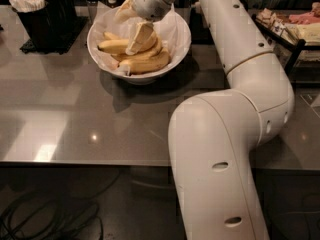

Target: Pick banana from white bowl

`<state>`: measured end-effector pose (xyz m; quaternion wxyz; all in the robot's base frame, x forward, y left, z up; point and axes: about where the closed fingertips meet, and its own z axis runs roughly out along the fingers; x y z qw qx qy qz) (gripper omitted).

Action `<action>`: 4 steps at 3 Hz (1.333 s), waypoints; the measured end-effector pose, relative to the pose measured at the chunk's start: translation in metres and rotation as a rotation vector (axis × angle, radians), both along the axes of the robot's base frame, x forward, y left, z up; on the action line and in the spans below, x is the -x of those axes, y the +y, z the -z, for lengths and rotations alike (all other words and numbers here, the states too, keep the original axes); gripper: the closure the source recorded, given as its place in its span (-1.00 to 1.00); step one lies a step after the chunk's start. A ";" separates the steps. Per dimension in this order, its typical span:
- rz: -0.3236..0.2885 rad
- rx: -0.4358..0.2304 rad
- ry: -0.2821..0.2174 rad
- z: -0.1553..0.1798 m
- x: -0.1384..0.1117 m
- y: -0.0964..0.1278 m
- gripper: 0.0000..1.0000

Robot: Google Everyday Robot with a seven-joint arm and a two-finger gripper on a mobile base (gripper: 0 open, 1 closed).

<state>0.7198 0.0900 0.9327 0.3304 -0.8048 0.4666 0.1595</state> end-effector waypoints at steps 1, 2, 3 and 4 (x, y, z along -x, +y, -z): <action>0.003 -0.007 -0.004 0.002 -0.003 0.004 -0.06; 0.003 -0.014 0.010 0.011 -0.007 0.008 -0.16; 0.007 -0.029 0.043 0.024 -0.007 0.007 -0.53; 0.010 -0.039 0.061 0.029 -0.006 0.005 -0.43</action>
Offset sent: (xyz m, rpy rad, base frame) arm 0.0047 0.0022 -0.0188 0.0060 0.0373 0.0054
